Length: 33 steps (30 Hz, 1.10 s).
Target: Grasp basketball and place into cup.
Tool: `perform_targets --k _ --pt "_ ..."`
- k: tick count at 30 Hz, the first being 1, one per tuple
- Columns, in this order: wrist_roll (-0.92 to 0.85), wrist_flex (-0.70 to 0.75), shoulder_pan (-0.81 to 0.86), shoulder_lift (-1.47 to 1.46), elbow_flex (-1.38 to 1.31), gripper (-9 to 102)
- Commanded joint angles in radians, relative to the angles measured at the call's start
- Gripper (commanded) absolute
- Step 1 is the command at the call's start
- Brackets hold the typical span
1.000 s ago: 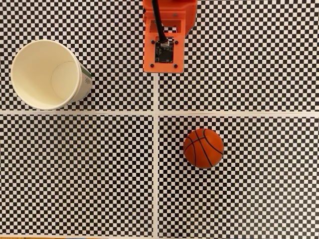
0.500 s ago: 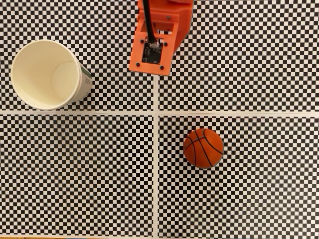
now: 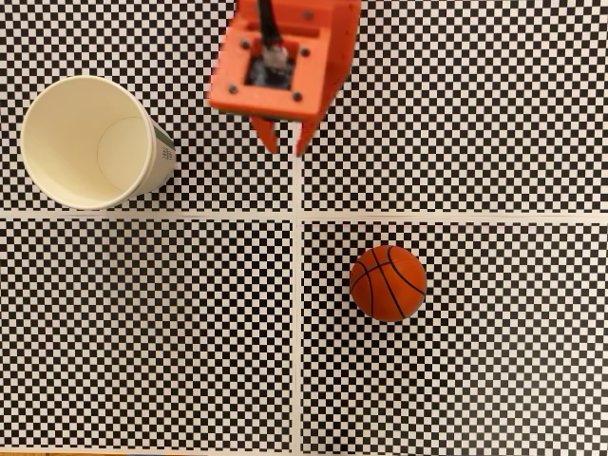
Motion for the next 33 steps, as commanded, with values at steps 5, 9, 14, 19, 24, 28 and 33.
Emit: perform_targets --k 5,9,14,19,24,28,33 --pt "0.058 0.058 -0.067 -0.331 -0.456 14" --pt "0.107 0.132 -0.115 -0.571 -0.696 14" --pt "0.149 0.201 -0.193 -0.851 -0.943 22" --pt "0.152 0.218 -0.252 -1.048 -1.103 27" --pt "0.161 0.218 -0.299 -1.187 -1.203 41" --pt "0.161 0.218 -0.327 -1.261 -1.275 53" --pt "0.170 0.528 -0.342 -1.450 -1.546 52"
